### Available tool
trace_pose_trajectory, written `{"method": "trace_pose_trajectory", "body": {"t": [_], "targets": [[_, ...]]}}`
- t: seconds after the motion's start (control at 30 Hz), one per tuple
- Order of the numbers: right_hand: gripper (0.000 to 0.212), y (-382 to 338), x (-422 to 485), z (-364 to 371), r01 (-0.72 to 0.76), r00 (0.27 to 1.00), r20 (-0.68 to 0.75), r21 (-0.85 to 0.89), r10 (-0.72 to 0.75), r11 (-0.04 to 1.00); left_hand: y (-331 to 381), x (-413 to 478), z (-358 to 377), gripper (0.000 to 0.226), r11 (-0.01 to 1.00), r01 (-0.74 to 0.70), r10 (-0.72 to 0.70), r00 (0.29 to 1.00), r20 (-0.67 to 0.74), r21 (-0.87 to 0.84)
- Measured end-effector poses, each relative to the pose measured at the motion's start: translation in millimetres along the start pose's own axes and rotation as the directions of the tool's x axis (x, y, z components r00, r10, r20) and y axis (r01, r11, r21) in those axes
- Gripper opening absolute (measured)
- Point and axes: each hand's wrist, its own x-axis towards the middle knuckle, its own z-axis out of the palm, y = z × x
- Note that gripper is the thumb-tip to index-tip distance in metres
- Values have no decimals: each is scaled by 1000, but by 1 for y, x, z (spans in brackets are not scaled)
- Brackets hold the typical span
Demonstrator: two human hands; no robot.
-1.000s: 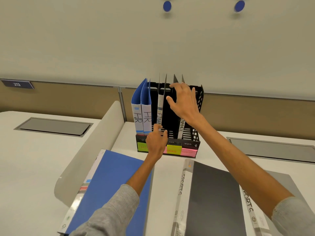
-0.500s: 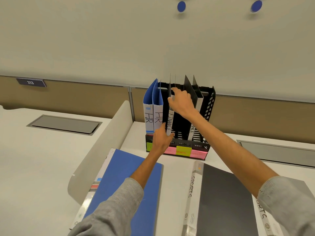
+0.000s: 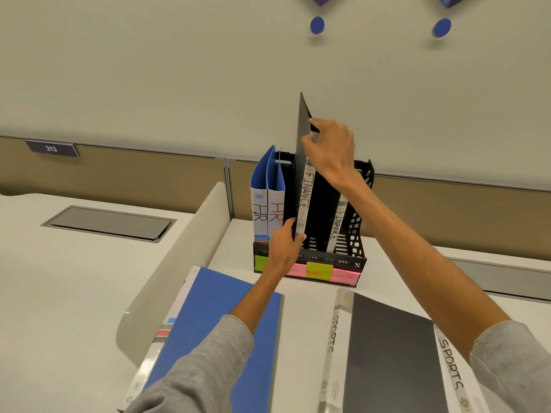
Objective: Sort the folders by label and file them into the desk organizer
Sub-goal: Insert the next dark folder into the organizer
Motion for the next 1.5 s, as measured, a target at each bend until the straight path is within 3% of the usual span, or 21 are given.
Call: {"method": "trace_pose_trajectory", "body": {"t": [0.1, 0.2, 0.5, 0.6, 0.7, 0.87, 0.97, 1.03, 1.17, 1.23, 1.3, 1.4, 1.5], "targets": [[15, -13, 8, -27, 14, 994, -105, -44, -18, 999, 16, 2, 0, 64, 1000, -22, 22, 999, -36, -14], [23, -24, 14, -51, 18, 984, -177, -112, -38, 994, 34, 2, 1, 76, 997, -68, 66, 996, -60, -35], [13, -42, 9, -92, 36, 957, -273, -215, -96, 976, 69, -8, 13, 60, 967, -256, 255, 960, -111, 12], [21, -38, 6, -92, 27, 962, -260, -200, -80, 979, 68, -10, 17, 58, 965, -263, 263, 962, -71, 5], [14, -28, 2, -85, 13, 970, -235, -192, -59, 981, 60, -9, 18, 57, 968, -250, 251, 968, -14, 15], [29, -6, -2, -68, -37, 987, -161, -130, 15, 991, 43, -7, 19, 59, 986, -165, 163, 982, 100, 13], [25, 2, -4, -57, -31, 995, -98, -123, 19, 992, 38, -5, 22, 59, 995, -102, 100, 983, 153, 5], [14, 3, -4, -55, -17, 996, -94, -123, 6, 992, 39, -4, 25, 56, 995, -100, 102, 987, 121, -17], [21, -6, 1, -65, 28, 971, -233, -105, -52, 994, 48, -19, 33, 45, 991, -130, 127, 987, -101, -25], [18, -11, 5, -71, 20, 968, -243, -167, -60, 986, 51, -33, 40, 44, 984, -176, 174, 974, -145, 3], [14, -11, 7, -73, -3, 975, -219, -219, -46, 976, 50, -42, 46, 38, 980, -199, 198, 965, -171, 12], [17, -4, 6, -71, -26, 971, -239, -212, -26, 977, 46, -43, 48, 48, 977, -211, 215, 959, -184, 43], [27, 7, 6, -63, -43, 976, -216, -204, -2, 978, 39, -34, 47, 54, 978, -201, 206, 973, -106, 48]]}}
